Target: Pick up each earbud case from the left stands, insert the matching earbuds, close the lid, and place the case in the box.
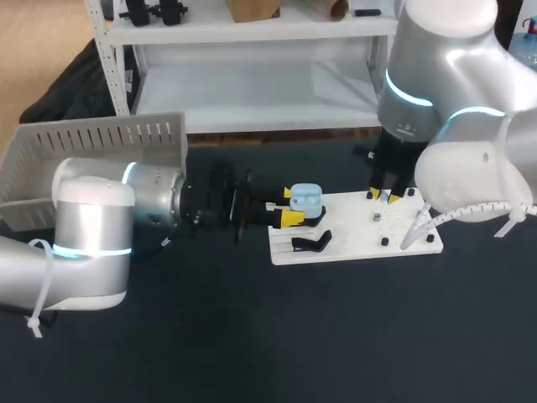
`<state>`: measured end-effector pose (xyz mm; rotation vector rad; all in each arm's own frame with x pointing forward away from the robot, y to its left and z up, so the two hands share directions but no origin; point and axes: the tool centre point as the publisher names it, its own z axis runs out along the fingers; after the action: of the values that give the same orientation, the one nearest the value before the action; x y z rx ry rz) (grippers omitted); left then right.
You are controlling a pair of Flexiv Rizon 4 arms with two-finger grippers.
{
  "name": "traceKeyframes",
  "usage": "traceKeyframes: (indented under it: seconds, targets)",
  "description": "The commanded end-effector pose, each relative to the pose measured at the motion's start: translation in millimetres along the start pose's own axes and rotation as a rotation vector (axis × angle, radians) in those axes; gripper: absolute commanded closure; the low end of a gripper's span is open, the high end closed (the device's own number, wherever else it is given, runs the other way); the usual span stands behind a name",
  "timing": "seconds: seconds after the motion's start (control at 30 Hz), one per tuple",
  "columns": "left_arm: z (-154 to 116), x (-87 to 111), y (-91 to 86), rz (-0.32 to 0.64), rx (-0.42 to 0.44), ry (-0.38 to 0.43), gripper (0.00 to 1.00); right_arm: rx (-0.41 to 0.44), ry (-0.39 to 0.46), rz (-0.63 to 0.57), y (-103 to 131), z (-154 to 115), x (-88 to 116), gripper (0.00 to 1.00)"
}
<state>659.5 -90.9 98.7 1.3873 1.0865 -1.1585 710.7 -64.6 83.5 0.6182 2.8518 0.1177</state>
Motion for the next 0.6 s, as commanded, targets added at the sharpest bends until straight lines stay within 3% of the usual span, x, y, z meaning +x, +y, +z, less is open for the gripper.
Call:
traceKeyframes:
  seconds: [0.03,0.33,0.6]
  targets:
    - [-0.1,0.1,-1.5,0.001,-0.005,-0.001,1.00,0.009,-0.005,0.003,-2.8,-33.6,9.0,1.00]
    - [-0.1,0.1,-1.5,0.001,-0.005,-0.001,1.00,0.020,-0.002,-0.037,14.3,-89.3,27.6,1.00]
    - [-0.1,0.1,-1.5,0.001,-0.005,-0.001,1.00,-0.018,0.003,-0.127,40.0,-118.0,54.4,1.00]
